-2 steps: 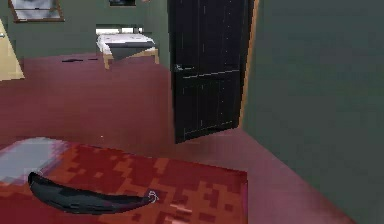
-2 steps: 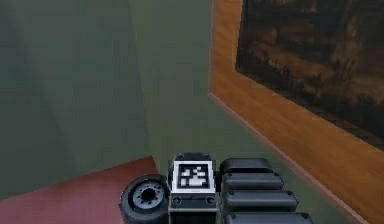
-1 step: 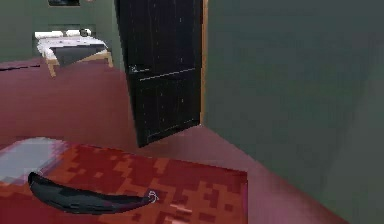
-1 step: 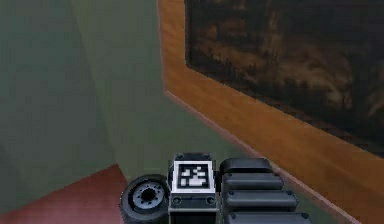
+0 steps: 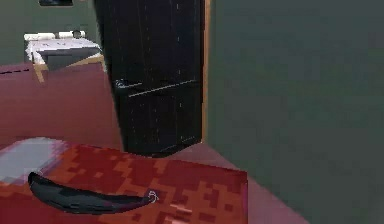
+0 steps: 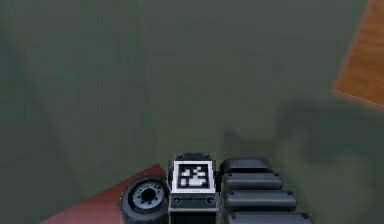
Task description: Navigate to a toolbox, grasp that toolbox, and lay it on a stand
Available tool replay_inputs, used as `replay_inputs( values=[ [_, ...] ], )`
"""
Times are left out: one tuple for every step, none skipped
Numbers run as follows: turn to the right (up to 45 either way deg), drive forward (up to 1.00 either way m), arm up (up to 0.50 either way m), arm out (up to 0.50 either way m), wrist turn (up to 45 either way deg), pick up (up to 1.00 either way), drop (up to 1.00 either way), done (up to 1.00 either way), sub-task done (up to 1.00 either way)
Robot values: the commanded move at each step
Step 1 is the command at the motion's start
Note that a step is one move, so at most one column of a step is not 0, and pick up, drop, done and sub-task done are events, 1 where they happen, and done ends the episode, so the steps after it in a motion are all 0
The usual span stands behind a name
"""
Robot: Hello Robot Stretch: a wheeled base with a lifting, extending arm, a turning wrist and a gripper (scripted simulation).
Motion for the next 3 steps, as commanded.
replay_inputs(
  values=[
    [-45.0,0.00,0.00,0.00,0.0,0.00,0.00,0.00,0.00],
    [-36.0,0.00,0.00,0.00,0.0,0.00,0.00,0.00,0.00],
    [0.0,0.45,0.00,0.00,0.0,0.00,0.00,0.00,0.00]
  ],
)
